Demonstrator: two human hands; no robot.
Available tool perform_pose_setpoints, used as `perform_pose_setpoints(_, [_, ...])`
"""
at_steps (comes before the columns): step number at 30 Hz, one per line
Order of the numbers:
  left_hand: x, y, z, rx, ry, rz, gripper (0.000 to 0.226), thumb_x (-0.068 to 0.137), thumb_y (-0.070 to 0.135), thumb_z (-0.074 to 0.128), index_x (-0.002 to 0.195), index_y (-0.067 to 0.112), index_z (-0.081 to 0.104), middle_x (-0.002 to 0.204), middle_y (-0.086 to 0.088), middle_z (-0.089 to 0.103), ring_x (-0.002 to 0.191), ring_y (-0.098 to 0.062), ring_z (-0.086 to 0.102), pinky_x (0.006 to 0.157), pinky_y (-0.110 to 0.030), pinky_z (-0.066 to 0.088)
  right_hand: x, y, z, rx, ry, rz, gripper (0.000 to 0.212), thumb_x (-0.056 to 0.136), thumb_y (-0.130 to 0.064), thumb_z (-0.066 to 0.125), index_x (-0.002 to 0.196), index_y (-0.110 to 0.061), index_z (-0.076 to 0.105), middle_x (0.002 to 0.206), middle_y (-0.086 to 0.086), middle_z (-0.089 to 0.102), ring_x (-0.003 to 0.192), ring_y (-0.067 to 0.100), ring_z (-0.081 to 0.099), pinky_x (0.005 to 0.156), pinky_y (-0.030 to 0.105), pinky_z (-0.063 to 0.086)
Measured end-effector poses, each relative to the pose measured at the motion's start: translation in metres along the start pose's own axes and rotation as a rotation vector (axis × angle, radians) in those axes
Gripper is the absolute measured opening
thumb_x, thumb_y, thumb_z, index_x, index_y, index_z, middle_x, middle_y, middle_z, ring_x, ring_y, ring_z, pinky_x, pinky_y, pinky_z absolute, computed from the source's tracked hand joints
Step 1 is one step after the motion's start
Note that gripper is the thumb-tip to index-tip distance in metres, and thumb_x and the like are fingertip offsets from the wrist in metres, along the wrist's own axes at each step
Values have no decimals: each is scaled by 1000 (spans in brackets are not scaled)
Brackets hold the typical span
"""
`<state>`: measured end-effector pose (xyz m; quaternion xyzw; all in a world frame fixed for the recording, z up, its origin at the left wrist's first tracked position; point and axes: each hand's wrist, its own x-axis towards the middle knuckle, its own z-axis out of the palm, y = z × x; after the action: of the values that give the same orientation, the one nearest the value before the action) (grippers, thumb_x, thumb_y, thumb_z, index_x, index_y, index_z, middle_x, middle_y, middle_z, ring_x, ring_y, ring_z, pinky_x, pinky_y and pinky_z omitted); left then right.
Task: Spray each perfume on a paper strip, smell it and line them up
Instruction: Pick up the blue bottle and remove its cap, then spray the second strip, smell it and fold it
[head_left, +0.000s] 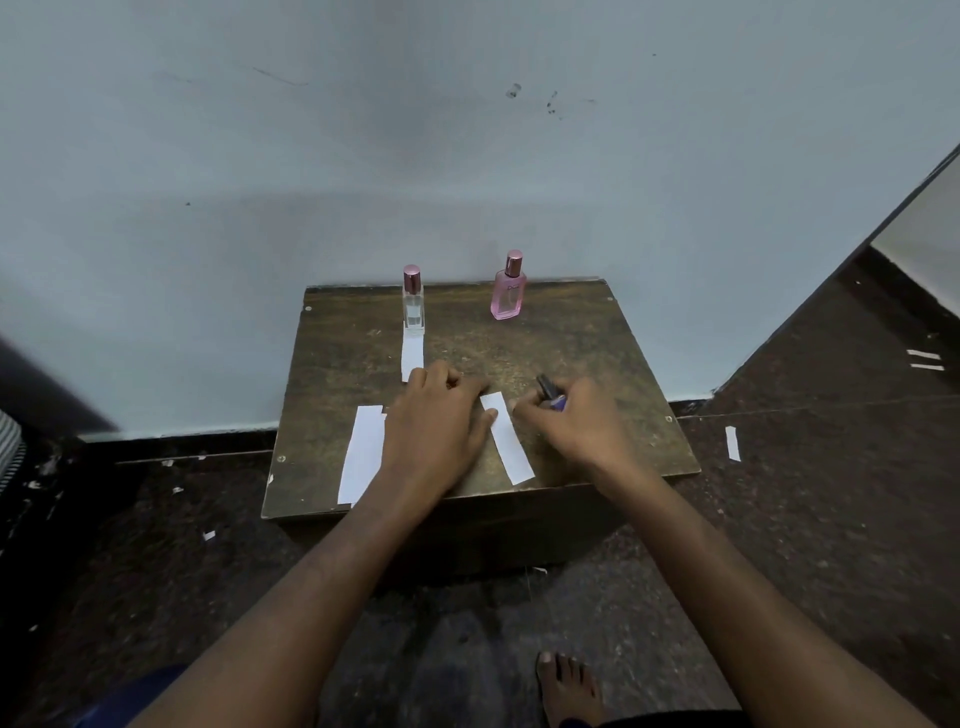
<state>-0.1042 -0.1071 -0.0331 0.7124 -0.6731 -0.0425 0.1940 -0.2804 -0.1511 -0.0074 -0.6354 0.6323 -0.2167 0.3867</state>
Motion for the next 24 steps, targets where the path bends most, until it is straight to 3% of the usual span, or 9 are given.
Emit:
perform_pose_setpoints(3, [3,3,2,32,37,0,42,99,53,62,137,36,66,119,4,60,114,-18,55,80,-34,50,4,8,8,-308,-20,-80,42,82,-45,84,118,-28,70,101,-8,69,93,15,66,81,36,59])
perform_pose_setpoints(6, [7,3,1,12,32,-7,37,97,53,65,129,34,69,115,5,62,112,-17,56,75,-32,50,3,10,8,-363,12,-160,45,81,-45,85,122,-39,67,111,-8,70,99,14,66,85,42,61])
perform_pose_setpoints(11, [10,2,2,-82,30,-33,27,96,53,67,116,35,72,112,9,67,111,-14,58,74,-32,52,3,7,7,-383,-15,-228,48,84,-42,83,128,-43,67,125,-8,71,106,14,66,87,40,61])
perform_pose_setpoints(17, [14,1,5,-111,65,-1,13,96,46,69,101,35,73,101,13,71,100,-11,63,69,-31,53,6,8,2,-333,-45,-189,59,78,-42,88,132,-35,65,119,-5,71,98,13,66,84,35,59])
perform_pose_setpoints(20, [17,0,5,-187,7,6,10,98,43,68,102,35,73,98,15,72,96,-8,65,74,-34,58,5,6,1,-289,-68,-188,57,83,-43,85,135,-30,65,117,-5,69,98,13,64,81,30,54])
perform_pose_setpoints(24, [19,0,0,-460,-97,-16,7,98,35,73,104,31,74,89,17,73,84,2,67,73,-19,51,2,1,0,-91,-62,-143,40,87,-48,79,117,-22,73,89,-2,68,78,11,62,61,24,41])
